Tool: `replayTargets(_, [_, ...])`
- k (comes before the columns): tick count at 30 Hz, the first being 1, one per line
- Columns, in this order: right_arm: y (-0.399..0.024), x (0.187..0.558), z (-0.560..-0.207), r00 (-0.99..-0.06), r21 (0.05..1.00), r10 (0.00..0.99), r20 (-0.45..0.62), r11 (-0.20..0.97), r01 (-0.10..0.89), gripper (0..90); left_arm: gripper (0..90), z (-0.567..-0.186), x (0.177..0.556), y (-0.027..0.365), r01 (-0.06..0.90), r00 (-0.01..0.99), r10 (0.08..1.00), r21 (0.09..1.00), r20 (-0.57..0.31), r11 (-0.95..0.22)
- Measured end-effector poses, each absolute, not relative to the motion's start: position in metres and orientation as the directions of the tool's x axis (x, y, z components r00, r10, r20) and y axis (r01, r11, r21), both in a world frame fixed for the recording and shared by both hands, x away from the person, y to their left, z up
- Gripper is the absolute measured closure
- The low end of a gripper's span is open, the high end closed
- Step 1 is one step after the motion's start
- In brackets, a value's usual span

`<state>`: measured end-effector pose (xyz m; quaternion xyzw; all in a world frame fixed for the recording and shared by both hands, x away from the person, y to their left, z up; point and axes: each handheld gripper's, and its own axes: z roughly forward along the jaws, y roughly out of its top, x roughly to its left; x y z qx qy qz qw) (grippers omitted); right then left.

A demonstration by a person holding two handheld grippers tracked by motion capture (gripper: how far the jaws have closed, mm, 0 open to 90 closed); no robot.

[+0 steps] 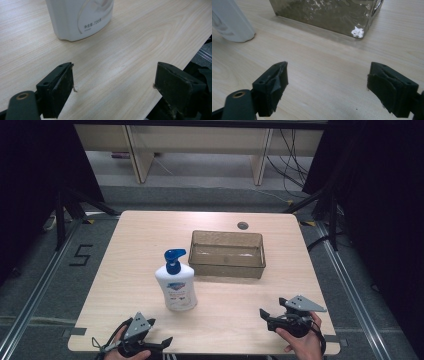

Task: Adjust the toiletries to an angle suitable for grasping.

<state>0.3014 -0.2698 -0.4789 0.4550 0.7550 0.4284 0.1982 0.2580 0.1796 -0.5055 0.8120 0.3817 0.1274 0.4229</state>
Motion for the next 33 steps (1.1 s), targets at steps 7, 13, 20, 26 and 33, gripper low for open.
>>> replayTargets(7, [-0.264,0.302,-0.469,-0.519,0.856,0.849,0.101,0.191,0.48,19.3,15.0,-0.506,0.257,0.178,0.512,0.675,0.728,0.788,-0.122,-0.343])
replayTargets(13, [-0.256,0.302,-0.461,-0.526,0.872,0.838,0.141,0.146,0.466,20.1,15.0,-0.505,0.255,0.177,0.519,0.665,0.736,0.789,-0.129,-0.33])
replayTargets(20, [-0.245,0.308,-0.451,-0.569,0.889,0.816,0.101,0.182,0.419,21.6,15.0,-0.504,0.254,0.177,0.519,0.672,0.731,0.779,-0.118,-0.351])
replayTargets(26, [-0.235,0.312,-0.444,-0.588,0.898,0.804,0.093,0.187,0.398,22.2,15.1,-0.503,0.255,0.18,0.516,0.678,0.727,0.776,-0.112,-0.362])
replayTargets(33, [-0.225,0.319,-0.439,-0.618,0.906,0.783,0.073,0.206,0.369,22.6,15.0,-0.504,0.254,0.178,0.522,0.662,0.738,0.787,-0.132,-0.327])
